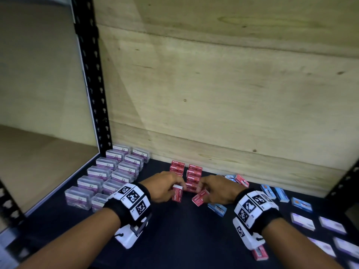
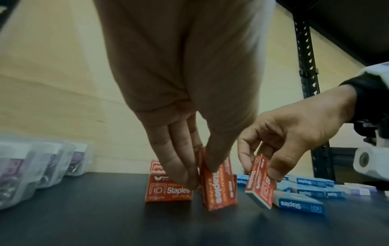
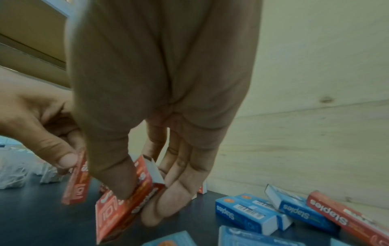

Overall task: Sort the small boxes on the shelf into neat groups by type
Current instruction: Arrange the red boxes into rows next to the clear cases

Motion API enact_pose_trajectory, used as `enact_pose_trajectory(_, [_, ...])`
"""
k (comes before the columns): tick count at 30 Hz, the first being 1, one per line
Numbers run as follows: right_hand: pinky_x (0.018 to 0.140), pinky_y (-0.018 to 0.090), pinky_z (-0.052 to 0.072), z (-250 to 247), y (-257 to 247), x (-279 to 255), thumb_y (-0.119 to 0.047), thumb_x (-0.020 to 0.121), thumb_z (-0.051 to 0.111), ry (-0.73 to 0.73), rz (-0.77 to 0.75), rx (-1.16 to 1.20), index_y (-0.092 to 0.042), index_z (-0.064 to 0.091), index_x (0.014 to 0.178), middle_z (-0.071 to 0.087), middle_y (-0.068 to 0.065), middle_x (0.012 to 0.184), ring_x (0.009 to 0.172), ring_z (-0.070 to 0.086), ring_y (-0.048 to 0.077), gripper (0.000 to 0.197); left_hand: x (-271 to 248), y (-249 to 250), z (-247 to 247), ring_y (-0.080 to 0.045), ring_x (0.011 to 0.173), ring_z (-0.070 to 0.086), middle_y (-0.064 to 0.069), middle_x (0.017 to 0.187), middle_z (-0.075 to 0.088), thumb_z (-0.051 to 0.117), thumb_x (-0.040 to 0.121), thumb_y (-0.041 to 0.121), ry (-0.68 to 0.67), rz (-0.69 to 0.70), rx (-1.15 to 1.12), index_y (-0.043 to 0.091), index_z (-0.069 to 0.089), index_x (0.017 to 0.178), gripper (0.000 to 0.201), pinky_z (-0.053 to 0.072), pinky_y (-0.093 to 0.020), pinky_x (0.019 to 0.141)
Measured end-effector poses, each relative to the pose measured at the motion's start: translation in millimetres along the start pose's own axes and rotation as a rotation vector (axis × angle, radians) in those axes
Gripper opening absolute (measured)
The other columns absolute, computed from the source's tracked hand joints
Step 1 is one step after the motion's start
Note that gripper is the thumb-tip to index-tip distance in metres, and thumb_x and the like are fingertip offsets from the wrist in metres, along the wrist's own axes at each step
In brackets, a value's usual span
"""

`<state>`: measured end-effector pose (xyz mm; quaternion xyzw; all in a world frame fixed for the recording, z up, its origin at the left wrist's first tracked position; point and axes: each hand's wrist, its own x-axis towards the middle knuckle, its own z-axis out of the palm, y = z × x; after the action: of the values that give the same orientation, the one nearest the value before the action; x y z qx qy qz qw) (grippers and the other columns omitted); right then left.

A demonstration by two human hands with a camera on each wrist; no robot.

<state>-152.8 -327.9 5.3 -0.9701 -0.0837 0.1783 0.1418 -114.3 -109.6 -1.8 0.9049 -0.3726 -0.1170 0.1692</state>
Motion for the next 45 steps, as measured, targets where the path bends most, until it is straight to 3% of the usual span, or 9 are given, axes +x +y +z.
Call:
enact_pose_trajectory(2, [0.074, 0.022, 0.043, 4, -3, 3, -0.024, 0.085, 0.072, 0.012, -0.006, -0.004, -0.03, 0.058, 0.101, 0.058, -0.011, 0.094, 0.086, 0.058, 0.011, 0.022, -2, -4, 1, -0.009, 0.081, 0.059, 0.016, 0.084, 0.057, 0.061, 0.093, 0.019, 0.025, -0.051, -0.024, 0.03, 0.061, 0.112, 0.021, 0.04, -0.013, 0.066])
enact_pose_trajectory(3, [0.074, 0.022, 0.042, 5, -5, 4, -0.024, 0.086, 0.072, 0.01, -0.001, -0.012, -0.03, 0.057, 0.101, 0.057, -0.009, 0.097, 0.088, 0.056, 0.012, 0.022, -3, -7, 1, -0.009, 0.078, 0.06, 0.015, 0.081, 0.058, 0.061, 0.093, 0.021, 0.024, -0.08, -0.022, 0.03, 0.06, 0.109, 0.019, 0.042, -0.015, 0.066])
enact_pose_trajectory(7, [0.075, 0.024, 0.041, 10, -5, 9, -0.026, 0.087, 0.069, -0.002, 0.029, -0.042, -0.032, 0.05, 0.1, 0.054, -0.006, 0.101, 0.09, 0.055, 0.014, 0.024, -8, -17, 2, -0.015, 0.09, 0.061, 0.008, 0.094, 0.062, 0.062, 0.092, 0.026, -0.019, -0.226, 0.068, 0.03, 0.055, 0.107, 0.017, 0.051, -0.031, 0.083])
enact_pose_trajectory(12, [0.078, 0.028, 0.047, 13, -7, 12, -0.029, 0.089, 0.069, -0.009, 0.071, -0.085, -0.029, 0.049, 0.098, 0.055, -0.002, 0.107, 0.095, 0.058, 0.018, 0.022, -11, -14, 1, -0.024, 0.11, 0.056, -0.002, 0.118, 0.054, 0.055, 0.096, 0.035, -0.105, -0.337, 0.252, 0.027, 0.051, 0.119, 0.025, 0.046, -0.039, 0.093])
enact_pose_trajectory(24, [0.081, 0.03, 0.052, 11, -5, 13, -0.03, 0.085, 0.075, -0.013, 0.102, -0.072, -0.028, 0.053, 0.099, 0.059, -0.003, 0.102, 0.094, 0.063, 0.019, 0.026, 2, -11, -1, -0.028, 0.11, 0.056, -0.008, 0.121, 0.057, 0.05, 0.098, 0.036, -0.151, -0.294, 0.349, 0.021, 0.046, 0.126, 0.032, 0.047, -0.04, 0.089])
enact_pose_trajectory(30, [0.077, 0.027, 0.049, 13, -8, 17, -0.028, 0.087, 0.071, 0.018, 0.073, -0.092, -0.029, 0.055, 0.093, 0.06, -0.003, 0.099, 0.092, 0.063, 0.018, 0.018, 3, -13, -1, -0.024, 0.099, 0.059, -0.002, 0.109, 0.062, 0.054, 0.095, 0.042, -0.151, -0.235, 0.346, 0.029, 0.05, 0.114, 0.024, 0.047, -0.035, 0.081])
enact_pose_trajectory(34, [0.08, 0.028, 0.047, 15, -17, 22, -0.03, 0.088, 0.071, 0.029, 0.052, -0.104, -0.028, 0.059, 0.096, 0.064, 0.001, 0.108, 0.098, 0.061, 0.02, 0.015, 5, -10, 0, -0.024, 0.097, 0.06, -0.002, 0.107, 0.063, 0.053, 0.095, 0.042, -0.142, -0.202, 0.377, 0.029, 0.05, 0.114, 0.023, 0.046, -0.035, 0.079])
enact_pose_trajectory(37, [0.082, 0.03, 0.047, 16, -20, 24, -0.03, 0.088, 0.071, 0.042, 0.043, -0.118, -0.023, 0.062, 0.103, 0.064, 0.001, 0.11, 0.099, 0.06, 0.02, 0.019, 5, -11, 0, -0.025, 0.099, 0.061, -0.003, 0.108, 0.063, 0.053, 0.096, 0.041, -0.139, -0.21, 0.379, 0.029, 0.05, 0.114, 0.022, 0.046, -0.035, 0.08])
enact_pose_trajectory(45, [0.082, 0.033, 0.052, 16, -15, 21, -0.037, 0.085, 0.072, 0.063, 0.052, -0.122, -0.026, 0.062, 0.098, 0.066, -0.003, 0.101, 0.092, 0.062, 0.017, 0.02, 4, -21, -5, -0.023, 0.1, 0.06, -0.001, 0.111, 0.062, 0.054, 0.096, 0.037, -0.132, -0.257, 0.33, 0.028, 0.051, 0.115, 0.021, 0.046, -0.034, 0.08])
